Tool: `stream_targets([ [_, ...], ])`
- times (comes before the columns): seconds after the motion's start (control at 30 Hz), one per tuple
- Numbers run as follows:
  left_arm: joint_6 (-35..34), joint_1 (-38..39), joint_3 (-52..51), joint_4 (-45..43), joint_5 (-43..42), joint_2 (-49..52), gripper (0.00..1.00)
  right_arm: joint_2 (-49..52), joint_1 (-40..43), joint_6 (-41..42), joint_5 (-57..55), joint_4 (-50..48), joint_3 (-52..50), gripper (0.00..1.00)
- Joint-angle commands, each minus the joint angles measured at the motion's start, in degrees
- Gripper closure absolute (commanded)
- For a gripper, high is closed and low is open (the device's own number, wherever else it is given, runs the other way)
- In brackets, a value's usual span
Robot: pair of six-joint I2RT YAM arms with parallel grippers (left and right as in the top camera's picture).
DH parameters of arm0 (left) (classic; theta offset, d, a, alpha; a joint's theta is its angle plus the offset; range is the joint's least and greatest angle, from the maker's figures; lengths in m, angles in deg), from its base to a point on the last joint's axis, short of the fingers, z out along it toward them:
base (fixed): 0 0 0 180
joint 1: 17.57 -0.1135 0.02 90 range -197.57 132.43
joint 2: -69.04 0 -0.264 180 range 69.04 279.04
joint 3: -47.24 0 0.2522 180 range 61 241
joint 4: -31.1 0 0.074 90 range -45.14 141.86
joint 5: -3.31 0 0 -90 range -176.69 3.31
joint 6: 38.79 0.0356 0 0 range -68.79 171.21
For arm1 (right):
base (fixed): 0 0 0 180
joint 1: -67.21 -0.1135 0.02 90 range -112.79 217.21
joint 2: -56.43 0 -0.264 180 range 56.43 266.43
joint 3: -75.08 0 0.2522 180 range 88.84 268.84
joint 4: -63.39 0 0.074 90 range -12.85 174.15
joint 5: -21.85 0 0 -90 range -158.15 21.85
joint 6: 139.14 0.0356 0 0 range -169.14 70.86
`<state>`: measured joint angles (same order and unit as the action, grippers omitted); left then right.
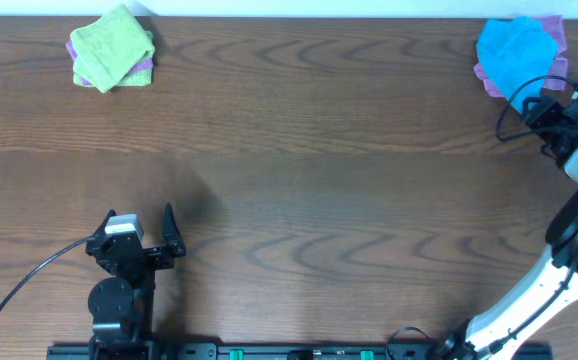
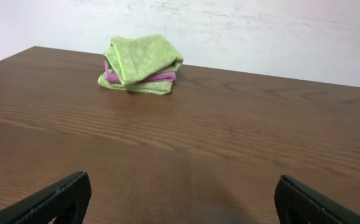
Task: Fold the cloth
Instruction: 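Lower the right gripper onto the blue cloth's edge and close it, then lift the blue cloth off the pink cloth and drag it toward center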
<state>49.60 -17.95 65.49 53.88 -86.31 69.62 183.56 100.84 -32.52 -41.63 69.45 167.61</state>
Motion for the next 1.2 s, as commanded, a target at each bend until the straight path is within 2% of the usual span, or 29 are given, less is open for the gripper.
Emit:
stream_targets([
  [0.0,0.35,-0.35,-1.79,0.79,0.00,-0.37,0.05,1.27,-0.31,-1.27,-2.58,0.37,0.74,0.48],
  [0.13,0.35,-0.35,-1.79,0.79,0.00,-0.35,0.05,1.33,-0.31,-1.27,-2.58,0.37,0.74,0.56],
  [0.2,0.35,-0.35,-1.79,0.79,0.00,-0.37,0.05,1.57,-0.33,-1.25,-2.56,0.37,0.74,0.67],
  [0.23,0.35,-0.35,-1.79,0.79,0.00,-0.37,0.05,1.81,-0.37,-1.25,-2.51,0.24,0.74,0.79],
  [0.3,0.35,-0.35,-1.77,0.79,0.00,-0.35,0.05,2.34,-0.50,-1.25,-2.51,0.22,0.74,0.84],
  [0.37,0.35,-0.35,-1.79,0.79,0.00,-0.37,0.05,2.91,-0.72,-1.25,-2.49,0.15,0.74,0.98],
  [0.5,0.35,-0.35,-1.79,0.79,0.00,-0.35,0.05,3.02,-0.98,-1.27,-1.55,-1.42,1.03,0.99],
  [0.67,0.35,-0.35,-1.77,0.79,0.00,-0.35,0.05,2.97,-1.16,-1.20,6.08,-0.31,5.68,0.99],
  [0.83,0.35,-0.35,-1.77,0.79,0.00,-0.35,0.05,2.93,-2.29,-1.73,9.01,9.42,14.10,0.99],
  [1.03,0.35,-0.35,-1.79,0.79,0.00,-0.35,0.05,1.62,-5.57,-6.93,10.58,21.73,23.10,0.99],
  [1.17,0.35,-0.35,-1.79,0.79,0.00,-0.37,0.05,-0.37,-9.92,-13.49,9.29,31.56,29.57,0.99],
])
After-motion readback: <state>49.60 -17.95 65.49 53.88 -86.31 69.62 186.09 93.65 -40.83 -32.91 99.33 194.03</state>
